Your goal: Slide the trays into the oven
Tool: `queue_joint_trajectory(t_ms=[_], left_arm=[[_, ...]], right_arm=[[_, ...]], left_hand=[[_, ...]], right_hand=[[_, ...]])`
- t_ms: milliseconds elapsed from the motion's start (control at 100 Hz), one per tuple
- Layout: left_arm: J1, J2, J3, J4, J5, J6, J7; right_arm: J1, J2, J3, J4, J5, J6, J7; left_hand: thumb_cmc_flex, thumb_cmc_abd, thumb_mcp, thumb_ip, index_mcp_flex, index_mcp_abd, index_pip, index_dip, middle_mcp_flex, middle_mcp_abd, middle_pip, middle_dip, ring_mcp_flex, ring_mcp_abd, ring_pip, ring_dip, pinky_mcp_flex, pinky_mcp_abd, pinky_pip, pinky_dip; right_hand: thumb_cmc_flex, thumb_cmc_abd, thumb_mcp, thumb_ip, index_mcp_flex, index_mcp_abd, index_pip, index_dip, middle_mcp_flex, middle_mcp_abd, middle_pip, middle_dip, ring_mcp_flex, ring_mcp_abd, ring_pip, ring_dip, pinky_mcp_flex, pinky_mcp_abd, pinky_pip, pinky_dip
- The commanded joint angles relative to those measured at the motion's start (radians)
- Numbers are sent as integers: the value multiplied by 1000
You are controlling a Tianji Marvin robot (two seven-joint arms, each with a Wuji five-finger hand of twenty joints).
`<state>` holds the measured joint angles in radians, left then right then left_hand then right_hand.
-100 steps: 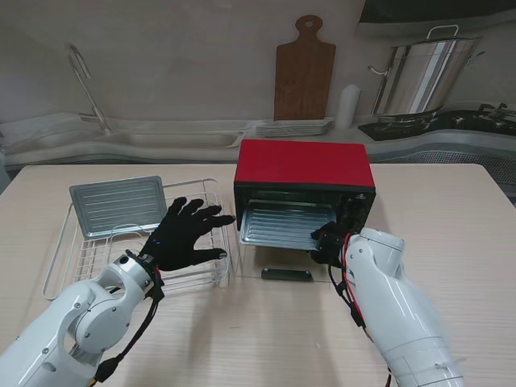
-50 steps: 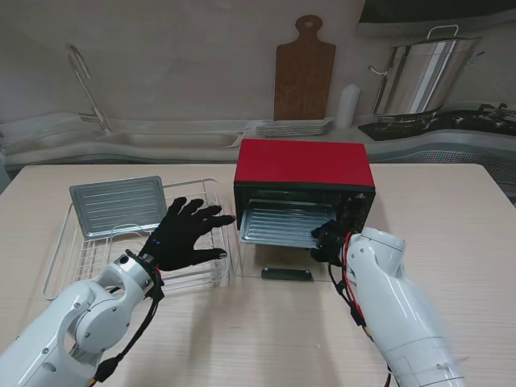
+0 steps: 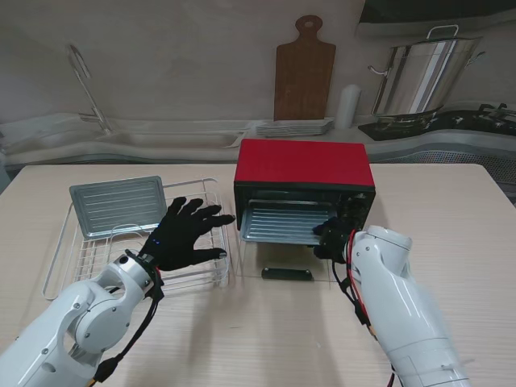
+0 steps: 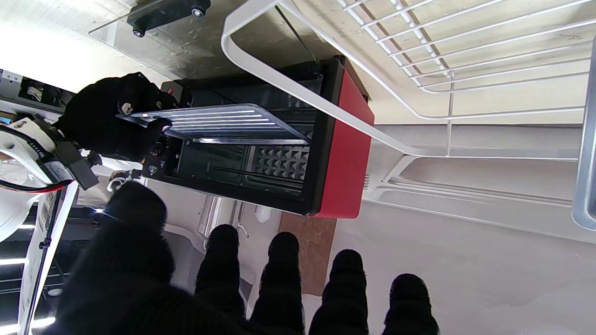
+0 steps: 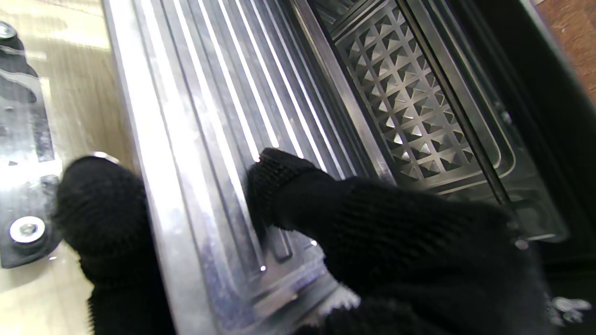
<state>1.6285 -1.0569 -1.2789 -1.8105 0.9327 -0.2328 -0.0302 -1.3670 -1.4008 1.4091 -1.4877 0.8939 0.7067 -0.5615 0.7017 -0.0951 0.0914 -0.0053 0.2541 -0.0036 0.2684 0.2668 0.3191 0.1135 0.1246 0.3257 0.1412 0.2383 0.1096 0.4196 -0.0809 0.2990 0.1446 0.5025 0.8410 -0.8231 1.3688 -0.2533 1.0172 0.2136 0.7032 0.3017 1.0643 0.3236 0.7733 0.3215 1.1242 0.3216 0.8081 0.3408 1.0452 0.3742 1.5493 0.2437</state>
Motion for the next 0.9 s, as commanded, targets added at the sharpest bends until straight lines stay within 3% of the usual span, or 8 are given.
queue_joint_trajectory(t_ms=[0,610,890], left_arm=[[8,-3,-3,-12,1,3,-15],[6,-4,0,-11,0,7,-13],[8,-4,-1,-11,0,10,-14]], right_arm=[[-3,-2,3,-8,-10,1,23],[-5,-4,10,2,10,24,26],[-7,-3,-1,1,4,2,21]], left_hand=[[16,46,-32,21,-24,-18,3,14,-34,-8,0,-13,-38,-23,-19,-14,-13,-21,-50,-13],[15,46,-33,21,-24,-18,3,15,-34,-7,0,-13,-38,-24,-19,-14,-13,-21,-50,-13],[16,46,-33,21,-23,-19,3,15,-33,-7,0,-13,-38,-24,-19,-14,-13,-22,-50,-14]], right_hand=[[75,26,92,-1,17,-98,49,4,13,26,31,11,95,52,96,37,50,-118,57,20],[77,24,93,-5,20,-99,57,7,12,27,53,9,96,54,126,55,56,-128,68,54],[77,31,88,-9,30,-118,76,23,10,14,58,10,87,49,126,57,53,-134,56,54]])
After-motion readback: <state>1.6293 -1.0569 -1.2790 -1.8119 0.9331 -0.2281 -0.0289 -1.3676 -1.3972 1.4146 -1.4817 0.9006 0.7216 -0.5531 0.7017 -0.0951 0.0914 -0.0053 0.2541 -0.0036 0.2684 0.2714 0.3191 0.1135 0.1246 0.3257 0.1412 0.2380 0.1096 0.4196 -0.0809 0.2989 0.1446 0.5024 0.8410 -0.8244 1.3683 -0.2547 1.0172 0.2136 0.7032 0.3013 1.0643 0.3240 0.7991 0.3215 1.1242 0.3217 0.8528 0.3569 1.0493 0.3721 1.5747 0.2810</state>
